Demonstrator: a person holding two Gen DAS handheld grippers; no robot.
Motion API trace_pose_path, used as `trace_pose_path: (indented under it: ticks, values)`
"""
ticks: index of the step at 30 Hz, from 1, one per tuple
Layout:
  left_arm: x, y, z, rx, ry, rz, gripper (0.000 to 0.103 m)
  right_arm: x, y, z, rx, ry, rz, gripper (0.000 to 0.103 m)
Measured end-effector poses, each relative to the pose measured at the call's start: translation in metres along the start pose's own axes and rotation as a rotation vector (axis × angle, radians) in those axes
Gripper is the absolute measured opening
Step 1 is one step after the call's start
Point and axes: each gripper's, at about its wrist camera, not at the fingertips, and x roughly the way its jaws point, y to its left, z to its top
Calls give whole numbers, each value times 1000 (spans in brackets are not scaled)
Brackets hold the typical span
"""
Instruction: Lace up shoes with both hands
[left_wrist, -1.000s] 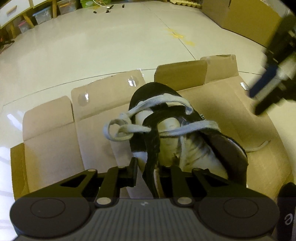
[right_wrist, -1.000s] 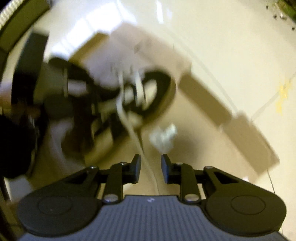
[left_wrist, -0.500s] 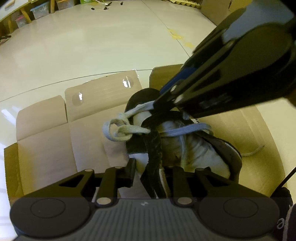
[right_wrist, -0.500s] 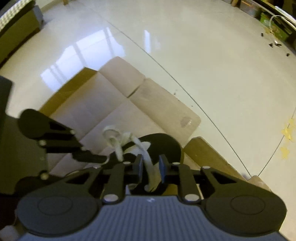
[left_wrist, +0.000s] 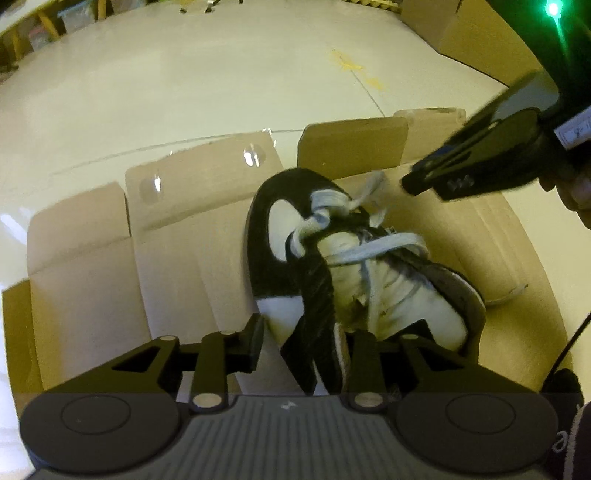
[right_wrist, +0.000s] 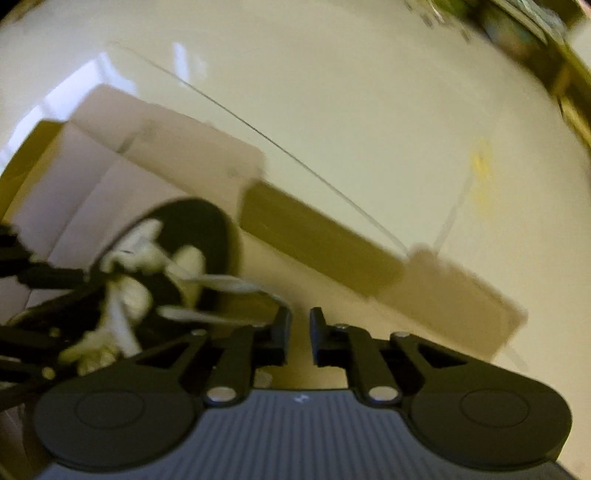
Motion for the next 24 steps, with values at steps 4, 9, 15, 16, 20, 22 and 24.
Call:
trace_pose_path:
  ticks: [4,9,15,16,20,22,24]
  values:
    - [-3,-1,1,-1,7,-7,31,-14,-8,2,52,-37,125,26]
    - [-7,-5,2,30,32,8,30,-15,23,3,-160,-97,123,31]
    - [-8,-6,2,44,35,6,31,-5,49,-2,-398,-155,21,29]
    - [-8,-6,2,46,35,7,31,-2,51,0,-406,-177,17,27]
    - [-10,-6,-1,43,36,7,31,3,48,4,-377,-345,42,20]
    - [-10,-4,-2,35,39,0,31,3,39,12,-291,-410,90,20]
    - [-11,-6,-2,33,41,-3,31,-6,33,15,-248,-444,109,20]
